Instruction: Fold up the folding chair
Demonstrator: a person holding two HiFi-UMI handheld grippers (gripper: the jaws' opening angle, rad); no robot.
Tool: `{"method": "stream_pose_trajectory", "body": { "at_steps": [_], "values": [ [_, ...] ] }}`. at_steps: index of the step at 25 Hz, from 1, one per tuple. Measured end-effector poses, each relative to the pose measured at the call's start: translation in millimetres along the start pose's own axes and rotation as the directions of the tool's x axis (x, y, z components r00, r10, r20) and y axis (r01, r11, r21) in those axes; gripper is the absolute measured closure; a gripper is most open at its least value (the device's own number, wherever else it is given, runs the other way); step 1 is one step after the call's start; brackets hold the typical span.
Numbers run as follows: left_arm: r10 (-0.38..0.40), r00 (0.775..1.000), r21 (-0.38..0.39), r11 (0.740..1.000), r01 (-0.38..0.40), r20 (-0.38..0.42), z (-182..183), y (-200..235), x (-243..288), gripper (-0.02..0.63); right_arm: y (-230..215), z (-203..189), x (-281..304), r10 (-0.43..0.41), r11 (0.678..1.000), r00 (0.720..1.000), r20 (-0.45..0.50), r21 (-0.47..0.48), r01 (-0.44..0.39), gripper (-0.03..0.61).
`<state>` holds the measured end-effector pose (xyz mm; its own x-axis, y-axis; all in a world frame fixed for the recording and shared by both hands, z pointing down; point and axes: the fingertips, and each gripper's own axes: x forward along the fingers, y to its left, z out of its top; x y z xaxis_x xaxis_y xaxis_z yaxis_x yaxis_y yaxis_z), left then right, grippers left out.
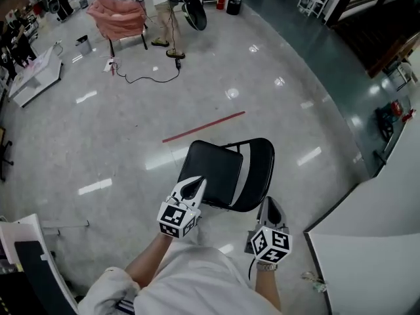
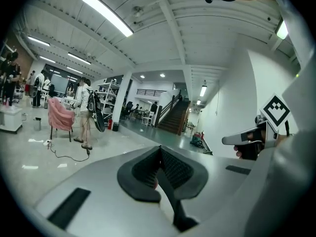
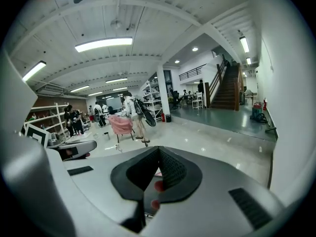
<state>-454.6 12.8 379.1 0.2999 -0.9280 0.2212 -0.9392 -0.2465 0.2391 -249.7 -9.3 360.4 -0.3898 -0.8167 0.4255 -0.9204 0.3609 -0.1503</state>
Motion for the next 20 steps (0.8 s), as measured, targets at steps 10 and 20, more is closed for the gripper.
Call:
{"method": "stream_pose_trajectory", "body": {
  "at_steps": [10, 20],
  "values": [
    [-0.054, 0.998, -0.006, 0.999, 0.053, -0.038, 20.2, 78.2, 73.7, 0.604, 7.0, 18.6, 96.7, -0.068, 0.998, 0.996, -0.066, 0.006, 0.069, 0.574],
    [-0.044, 0.995, 0.009, 0.999, 0.045, -0.090, 18.4, 147.6, 123.7, 0.604, 7.3, 13.7, 159.8, -0.097, 0.995, 0.987, -0.126, 0.012, 0.099, 0.574]
  ]
}}
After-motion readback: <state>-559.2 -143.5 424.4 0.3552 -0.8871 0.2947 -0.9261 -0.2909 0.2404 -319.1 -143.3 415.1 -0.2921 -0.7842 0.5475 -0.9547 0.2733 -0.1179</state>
